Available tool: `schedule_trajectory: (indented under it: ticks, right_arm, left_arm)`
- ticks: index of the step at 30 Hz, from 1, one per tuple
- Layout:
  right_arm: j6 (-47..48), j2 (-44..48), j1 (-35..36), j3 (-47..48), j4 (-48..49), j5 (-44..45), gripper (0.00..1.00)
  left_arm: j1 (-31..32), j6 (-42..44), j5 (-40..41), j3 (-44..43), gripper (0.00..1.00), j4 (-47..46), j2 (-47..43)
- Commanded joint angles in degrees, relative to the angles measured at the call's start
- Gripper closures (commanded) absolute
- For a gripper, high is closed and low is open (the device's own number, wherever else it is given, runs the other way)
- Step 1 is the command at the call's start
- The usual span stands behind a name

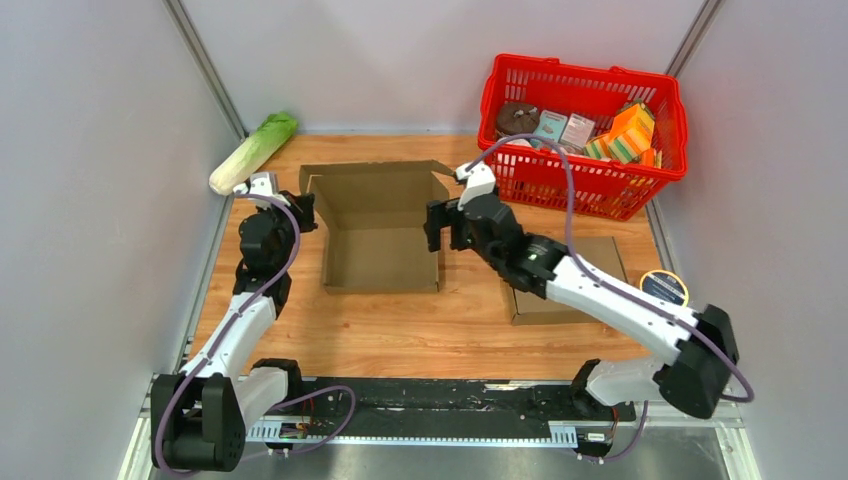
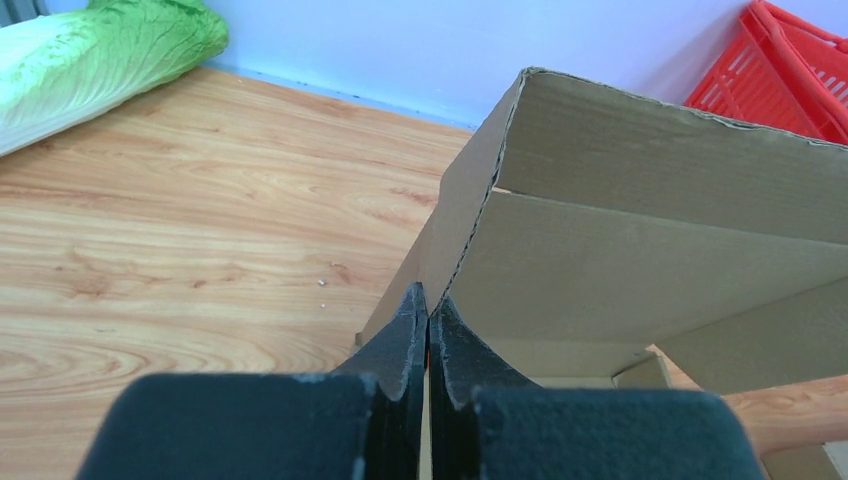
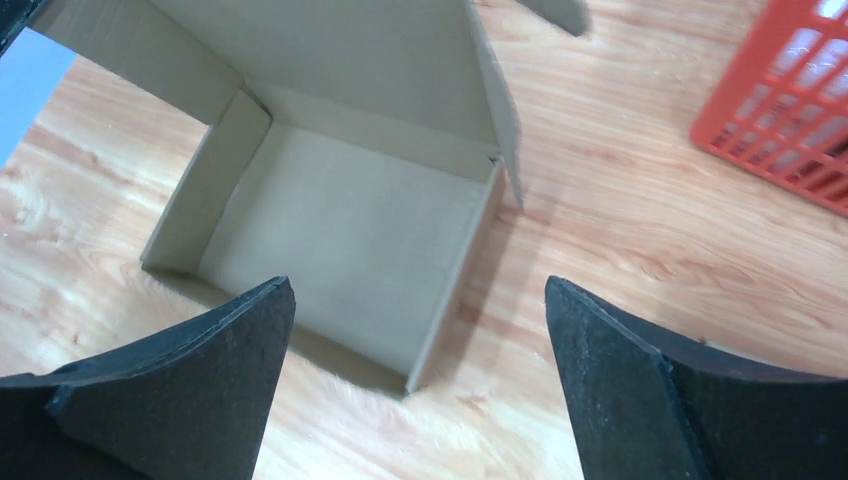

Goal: Fold the paper box

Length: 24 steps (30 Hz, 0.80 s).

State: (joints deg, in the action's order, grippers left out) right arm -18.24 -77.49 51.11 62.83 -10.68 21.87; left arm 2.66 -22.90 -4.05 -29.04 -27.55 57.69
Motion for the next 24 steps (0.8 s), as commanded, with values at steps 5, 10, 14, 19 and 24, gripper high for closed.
schedule_trajectory:
  ticks: [5,10,14,19,24]
  right_arm:
    - [-13.90,2.97,-18.39,19.95,-32.56,-23.23,0.00]
    - [-29.35,-5.98,-28.25,26.55,-26.45,-45.64,0.00]
    - [-35.53,-11.96,-30.72,27.42,-16.49,-52.17,0.00]
    - [-38.19,-22.07,-30.55,31.74,-14.83,-57.12,0.00]
    - [-41.60,-24.81,-28.54,29.73,-11.30,-58.08,0.00]
  left_arm:
    - [0.33,2.24,-1.13,0.65,1.00,0.57,-1.00]
    - [0.33,1.37,-0.96,0.47,1.00,1.01,-1.00]
    - [0.33,0.66,-1.57,0.82,1.00,0.83,-1.09]
    - [0.33,0.75,-1.66,1.17,1.00,0.84,-1.35]
    - [0.33,1.18,-2.01,1.00,1.00,1.62,-1.70]
